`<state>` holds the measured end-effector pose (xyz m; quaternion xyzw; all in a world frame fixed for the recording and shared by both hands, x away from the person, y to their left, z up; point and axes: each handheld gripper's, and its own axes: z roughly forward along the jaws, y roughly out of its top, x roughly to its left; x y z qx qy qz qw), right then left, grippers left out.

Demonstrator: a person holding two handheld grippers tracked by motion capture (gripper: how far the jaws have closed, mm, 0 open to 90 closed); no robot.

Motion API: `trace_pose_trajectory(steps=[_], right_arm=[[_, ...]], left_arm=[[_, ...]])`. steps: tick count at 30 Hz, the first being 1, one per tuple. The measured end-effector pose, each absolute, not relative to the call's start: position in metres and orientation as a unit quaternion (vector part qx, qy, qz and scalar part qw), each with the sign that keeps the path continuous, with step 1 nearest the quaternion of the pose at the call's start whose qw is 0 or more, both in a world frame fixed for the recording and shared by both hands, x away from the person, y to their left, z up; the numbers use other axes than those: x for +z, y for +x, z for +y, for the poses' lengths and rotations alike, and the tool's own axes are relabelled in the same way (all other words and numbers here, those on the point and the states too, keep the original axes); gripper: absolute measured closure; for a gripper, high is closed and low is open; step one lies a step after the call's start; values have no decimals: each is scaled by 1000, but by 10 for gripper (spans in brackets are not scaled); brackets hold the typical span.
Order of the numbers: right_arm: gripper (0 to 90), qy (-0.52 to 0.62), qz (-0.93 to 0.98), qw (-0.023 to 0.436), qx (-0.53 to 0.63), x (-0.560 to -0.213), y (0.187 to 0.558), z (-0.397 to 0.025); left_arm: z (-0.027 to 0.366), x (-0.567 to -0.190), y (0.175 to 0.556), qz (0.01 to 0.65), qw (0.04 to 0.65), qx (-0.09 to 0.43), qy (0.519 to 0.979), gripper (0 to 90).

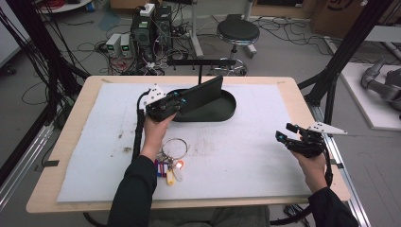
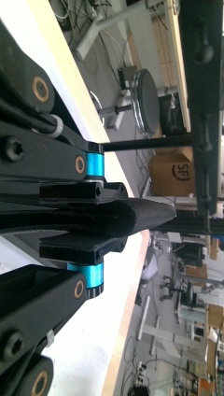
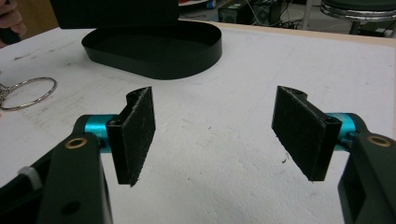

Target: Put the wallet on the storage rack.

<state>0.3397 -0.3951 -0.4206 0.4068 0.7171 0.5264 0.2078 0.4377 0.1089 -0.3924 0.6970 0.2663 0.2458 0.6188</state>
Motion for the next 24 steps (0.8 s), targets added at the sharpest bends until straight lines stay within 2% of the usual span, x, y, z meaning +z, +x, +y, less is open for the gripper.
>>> trace_pose_trajectory(steps=[24], right_arm=[[312, 404, 719, 212, 525, -421, 341, -395]], left_arm=[[97, -429, 464, 291, 626, 251, 679, 754]])
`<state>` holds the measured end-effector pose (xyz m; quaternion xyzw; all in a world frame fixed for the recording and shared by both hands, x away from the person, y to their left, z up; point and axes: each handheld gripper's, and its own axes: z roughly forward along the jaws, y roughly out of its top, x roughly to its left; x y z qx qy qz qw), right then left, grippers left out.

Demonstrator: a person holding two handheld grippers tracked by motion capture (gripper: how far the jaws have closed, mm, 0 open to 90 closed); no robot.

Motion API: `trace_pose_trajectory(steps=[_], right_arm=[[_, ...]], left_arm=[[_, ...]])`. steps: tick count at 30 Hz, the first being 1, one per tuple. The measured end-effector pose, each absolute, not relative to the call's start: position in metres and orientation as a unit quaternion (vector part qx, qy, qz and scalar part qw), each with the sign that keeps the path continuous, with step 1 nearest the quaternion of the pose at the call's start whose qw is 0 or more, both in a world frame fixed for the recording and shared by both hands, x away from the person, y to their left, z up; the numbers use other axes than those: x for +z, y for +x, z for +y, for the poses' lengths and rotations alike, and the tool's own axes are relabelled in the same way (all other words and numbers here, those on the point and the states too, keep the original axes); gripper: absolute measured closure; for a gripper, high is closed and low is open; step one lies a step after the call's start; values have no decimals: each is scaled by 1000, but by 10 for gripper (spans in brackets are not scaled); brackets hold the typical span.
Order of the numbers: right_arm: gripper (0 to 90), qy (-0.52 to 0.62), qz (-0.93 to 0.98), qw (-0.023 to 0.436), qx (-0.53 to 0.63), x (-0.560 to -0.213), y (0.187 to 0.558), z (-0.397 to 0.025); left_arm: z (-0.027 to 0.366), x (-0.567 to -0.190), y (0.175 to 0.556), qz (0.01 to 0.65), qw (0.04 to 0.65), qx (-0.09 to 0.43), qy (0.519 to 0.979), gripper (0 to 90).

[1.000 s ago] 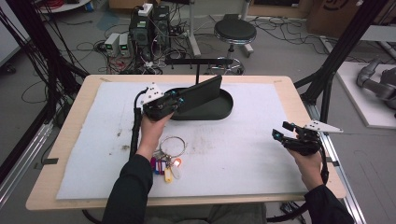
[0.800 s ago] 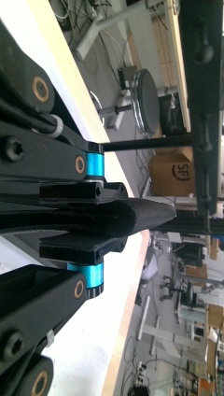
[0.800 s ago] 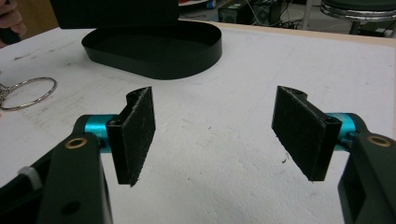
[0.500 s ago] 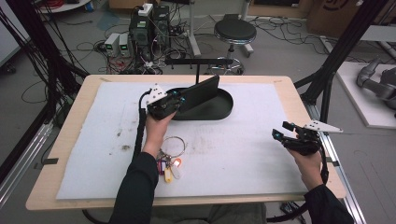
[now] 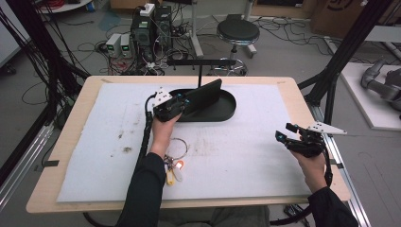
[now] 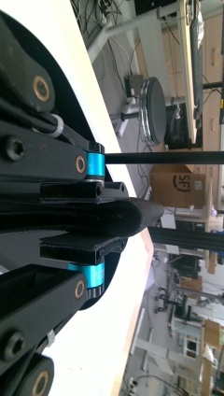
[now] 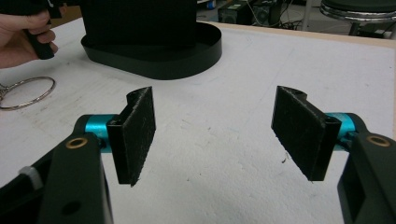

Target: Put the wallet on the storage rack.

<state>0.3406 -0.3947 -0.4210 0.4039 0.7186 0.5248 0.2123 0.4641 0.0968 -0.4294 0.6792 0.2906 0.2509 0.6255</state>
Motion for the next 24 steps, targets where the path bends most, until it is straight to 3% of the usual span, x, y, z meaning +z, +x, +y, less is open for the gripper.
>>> trace_pose_trajectory(steps=[17, 24], right_arm=[[312, 403, 721, 209, 523, -421, 340, -393], [312, 403, 720, 210, 525, -421, 340, -393]], left_arm=[[109, -435, 469, 317, 570, 266, 710, 720], [110, -436, 469, 345, 533, 286, 718, 655]])
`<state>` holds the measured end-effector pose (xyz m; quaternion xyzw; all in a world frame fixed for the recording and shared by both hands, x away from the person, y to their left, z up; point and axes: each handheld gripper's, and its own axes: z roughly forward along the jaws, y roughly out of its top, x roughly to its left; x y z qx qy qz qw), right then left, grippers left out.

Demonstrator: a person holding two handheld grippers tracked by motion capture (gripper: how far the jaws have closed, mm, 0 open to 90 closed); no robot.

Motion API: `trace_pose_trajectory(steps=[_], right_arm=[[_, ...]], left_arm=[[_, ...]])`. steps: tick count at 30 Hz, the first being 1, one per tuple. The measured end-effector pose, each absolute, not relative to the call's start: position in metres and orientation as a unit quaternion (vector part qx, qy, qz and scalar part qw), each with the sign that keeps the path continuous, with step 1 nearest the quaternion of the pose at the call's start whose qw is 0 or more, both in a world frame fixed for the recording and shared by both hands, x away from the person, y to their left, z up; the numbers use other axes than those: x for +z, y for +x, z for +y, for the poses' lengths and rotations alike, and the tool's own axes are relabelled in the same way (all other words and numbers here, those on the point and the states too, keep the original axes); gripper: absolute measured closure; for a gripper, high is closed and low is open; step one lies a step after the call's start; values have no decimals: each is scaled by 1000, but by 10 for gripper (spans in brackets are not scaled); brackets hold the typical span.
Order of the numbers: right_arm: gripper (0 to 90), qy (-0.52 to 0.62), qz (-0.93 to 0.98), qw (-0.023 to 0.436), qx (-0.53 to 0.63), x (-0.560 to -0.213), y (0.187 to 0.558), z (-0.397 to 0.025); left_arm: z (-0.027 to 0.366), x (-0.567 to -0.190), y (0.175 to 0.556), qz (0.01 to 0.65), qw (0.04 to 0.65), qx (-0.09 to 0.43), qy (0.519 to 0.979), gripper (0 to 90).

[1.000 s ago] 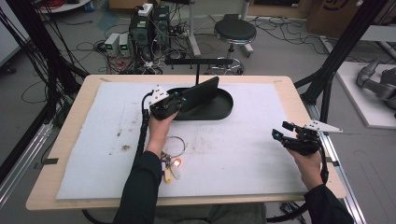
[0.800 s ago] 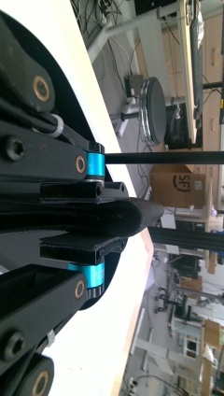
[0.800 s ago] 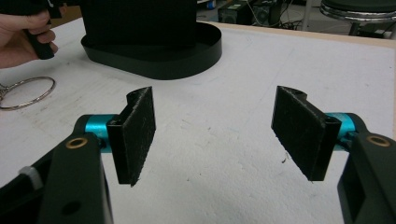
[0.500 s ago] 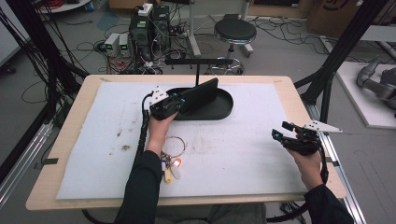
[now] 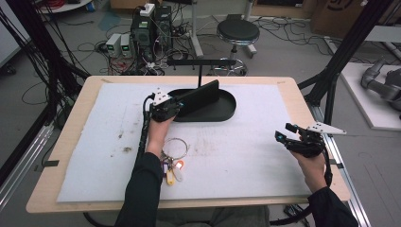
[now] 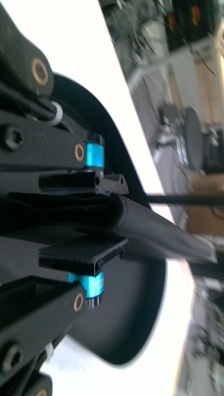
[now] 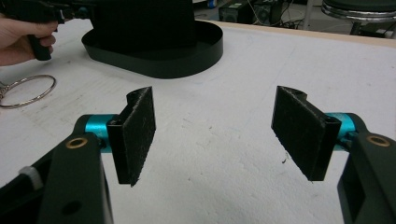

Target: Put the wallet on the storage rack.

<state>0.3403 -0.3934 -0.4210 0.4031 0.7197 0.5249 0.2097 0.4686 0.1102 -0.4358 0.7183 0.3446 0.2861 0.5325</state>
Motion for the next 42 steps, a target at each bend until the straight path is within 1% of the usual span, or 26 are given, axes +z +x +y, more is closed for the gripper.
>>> trace_pose_trajectory(steps=[1, 3, 9, 11, 15, 17, 23, 24, 27, 34, 42], right_arm=[[312, 402, 720, 211, 525, -421, 340, -393], [312, 403, 721, 210, 524, -421, 341, -394], [312, 403, 721, 209, 524, -421, 340, -393], [312, 402, 721, 210, 524, -421, 341, -394], [312, 403, 719, 210, 525, -421, 340, -394], [312, 403, 720, 211, 525, -421, 341, -394], [312, 403, 720, 211, 524, -421, 341, -394], [312, 404, 720, 211, 524, -421, 341, -394], [311, 405, 720, 210, 523, -421, 341, -393], [311, 406, 722, 211, 519, -422, 341, -392], [307, 408, 724, 209, 516, -422, 340, -393]], left_arm=[[110, -435, 468, 347, 526, 293, 719, 631], [110, -433, 467, 355, 514, 306, 718, 557], [114, -422, 461, 361, 492, 334, 719, 412], [116, -417, 457, 366, 483, 343, 718, 336], [120, -404, 447, 370, 486, 329, 721, 304], [121, -398, 442, 369, 489, 318, 724, 303], [131, -383, 415, 343, 511, 298, 730, 262], [134, -383, 410, 341, 515, 292, 730, 246], [143, -382, 397, 338, 520, 281, 732, 237], [164, -385, 365, 335, 509, 267, 747, 236], [179, -394, 336, 338, 516, 252, 746, 236]])
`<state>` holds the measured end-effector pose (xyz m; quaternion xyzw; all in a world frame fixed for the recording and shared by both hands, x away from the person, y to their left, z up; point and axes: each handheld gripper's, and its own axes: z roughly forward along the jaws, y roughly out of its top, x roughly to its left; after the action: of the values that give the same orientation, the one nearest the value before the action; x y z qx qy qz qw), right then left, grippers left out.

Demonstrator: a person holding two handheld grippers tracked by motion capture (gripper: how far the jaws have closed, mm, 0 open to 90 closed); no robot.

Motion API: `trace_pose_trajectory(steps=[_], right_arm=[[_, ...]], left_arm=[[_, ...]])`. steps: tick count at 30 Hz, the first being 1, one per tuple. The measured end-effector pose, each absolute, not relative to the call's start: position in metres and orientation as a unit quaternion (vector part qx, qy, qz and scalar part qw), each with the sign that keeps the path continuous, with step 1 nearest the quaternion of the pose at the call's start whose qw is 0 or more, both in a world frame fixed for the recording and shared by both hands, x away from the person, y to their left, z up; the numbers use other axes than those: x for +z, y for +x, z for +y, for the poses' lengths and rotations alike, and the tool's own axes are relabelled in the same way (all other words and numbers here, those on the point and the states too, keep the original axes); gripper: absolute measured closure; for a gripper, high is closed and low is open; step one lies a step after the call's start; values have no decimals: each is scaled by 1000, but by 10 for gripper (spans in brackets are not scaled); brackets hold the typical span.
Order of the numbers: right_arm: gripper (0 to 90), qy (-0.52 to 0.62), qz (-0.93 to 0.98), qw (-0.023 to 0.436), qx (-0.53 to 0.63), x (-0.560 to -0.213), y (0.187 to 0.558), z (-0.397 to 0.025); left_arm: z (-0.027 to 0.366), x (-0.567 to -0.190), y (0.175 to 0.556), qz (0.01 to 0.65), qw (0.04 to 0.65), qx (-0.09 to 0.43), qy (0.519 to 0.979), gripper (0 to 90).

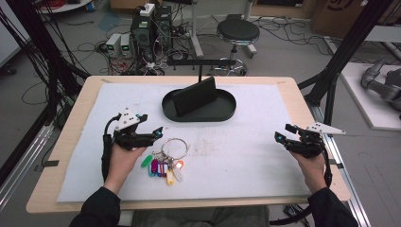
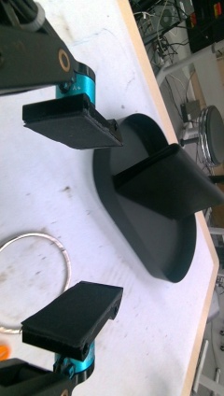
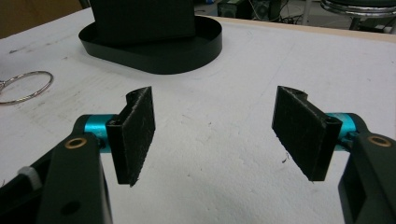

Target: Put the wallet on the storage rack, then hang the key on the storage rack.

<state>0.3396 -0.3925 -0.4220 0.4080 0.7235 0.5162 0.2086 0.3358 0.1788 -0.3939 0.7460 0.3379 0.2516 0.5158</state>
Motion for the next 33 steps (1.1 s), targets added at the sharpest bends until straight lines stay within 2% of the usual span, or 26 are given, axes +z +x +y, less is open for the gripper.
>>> trace_pose_trajectory(steps=[16, 23, 26, 31, 33], right_arm=[[308, 411, 723, 212, 513, -423, 337, -395], [308, 407, 727, 214, 510, -424, 339, -393], [308, 406, 729, 214, 508, -424, 340, -392], [308, 405, 729, 213, 509, -424, 340, -392], [308, 403, 730, 214, 509, -424, 340, -392]], left_arm=[[172, -409, 333, 348, 524, 196, 752, 240], [168, -418, 334, 366, 503, 177, 763, 252], [165, -421, 337, 368, 481, 158, 780, 362], [156, -430, 347, 386, 442, 142, 797, 449], [152, -433, 351, 388, 426, 144, 805, 518]])
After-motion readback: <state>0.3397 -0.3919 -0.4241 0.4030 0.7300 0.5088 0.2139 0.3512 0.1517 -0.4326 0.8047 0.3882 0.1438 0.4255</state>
